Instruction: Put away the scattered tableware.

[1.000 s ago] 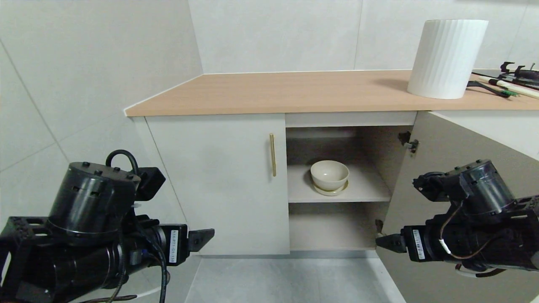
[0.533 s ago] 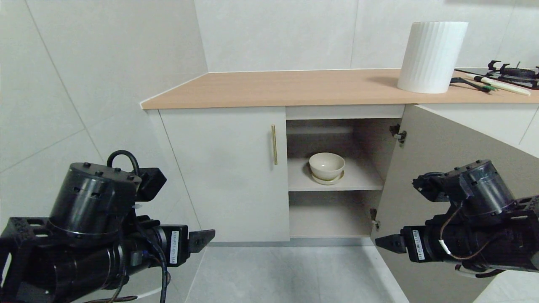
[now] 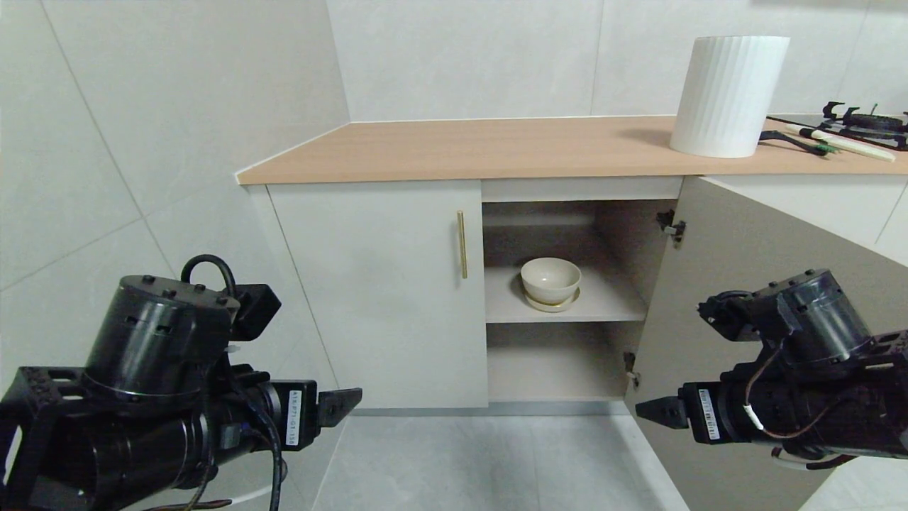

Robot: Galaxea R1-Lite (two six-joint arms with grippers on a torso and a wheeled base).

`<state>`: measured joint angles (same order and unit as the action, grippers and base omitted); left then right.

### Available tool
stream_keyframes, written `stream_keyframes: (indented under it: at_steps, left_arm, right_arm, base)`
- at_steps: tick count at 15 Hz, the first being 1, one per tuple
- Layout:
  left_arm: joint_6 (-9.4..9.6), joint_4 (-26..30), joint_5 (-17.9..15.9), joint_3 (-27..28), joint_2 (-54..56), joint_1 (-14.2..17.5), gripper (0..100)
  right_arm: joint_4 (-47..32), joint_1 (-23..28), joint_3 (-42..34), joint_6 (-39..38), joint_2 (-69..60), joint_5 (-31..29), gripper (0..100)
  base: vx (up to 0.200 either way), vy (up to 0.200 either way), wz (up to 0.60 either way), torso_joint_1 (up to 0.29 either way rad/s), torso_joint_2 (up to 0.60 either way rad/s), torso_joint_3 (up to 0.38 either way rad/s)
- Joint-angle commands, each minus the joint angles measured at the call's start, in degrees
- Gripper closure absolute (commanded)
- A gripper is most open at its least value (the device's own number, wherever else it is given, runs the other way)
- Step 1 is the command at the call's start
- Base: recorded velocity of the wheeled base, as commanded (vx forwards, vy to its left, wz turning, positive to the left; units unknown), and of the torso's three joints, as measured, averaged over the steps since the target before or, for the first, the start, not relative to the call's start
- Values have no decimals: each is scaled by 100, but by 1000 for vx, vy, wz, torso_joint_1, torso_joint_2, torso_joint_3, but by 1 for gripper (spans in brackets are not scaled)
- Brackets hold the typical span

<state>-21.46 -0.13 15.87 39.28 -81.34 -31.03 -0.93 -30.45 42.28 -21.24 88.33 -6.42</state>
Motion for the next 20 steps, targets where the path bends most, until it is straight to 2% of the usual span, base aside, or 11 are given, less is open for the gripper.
stream_keyframes:
  at_steps: [1,3,5,10,15,19,20]
  left_arm:
    - [10,5,4,-8,-23,0,0]
    - [124,-4,12,-52,-31,0,0]
    - [124,-4,21,-52,-31,0,0]
    - [124,-4,21,-52,-31,0,0]
    - [124,-4,21,-52,-40,0,0]
    - [124,-4,21,-52,-31,0,0]
    - [124,-4,21,-52,-31,0,0]
  right_arm:
    - [-189,-5,26,67,-79,1,0]
    - [-523,-5,44,287,-194,1,0]
    - [-821,-5,53,401,-282,1,0]
    - [-2149,-5,413,656,-431,1,0]
    - [-3344,4,562,1280,-1002,-8,0]
    - [-4047,4,782,1587,-1653,-228,0]
    - [-4109,127,861,1587,-1723,-500,0]
  base:
    - [0,0,0,0,0,0]
    - [0,-100,0,4,1,4]
    - [0,-200,0,-5,2,-2]
    - [0,-200,0,5,0,0]
    - [0,-200,0,2,2,5]
    - [0,0,0,0,0,0]
    - [0,0,0,0,0,0]
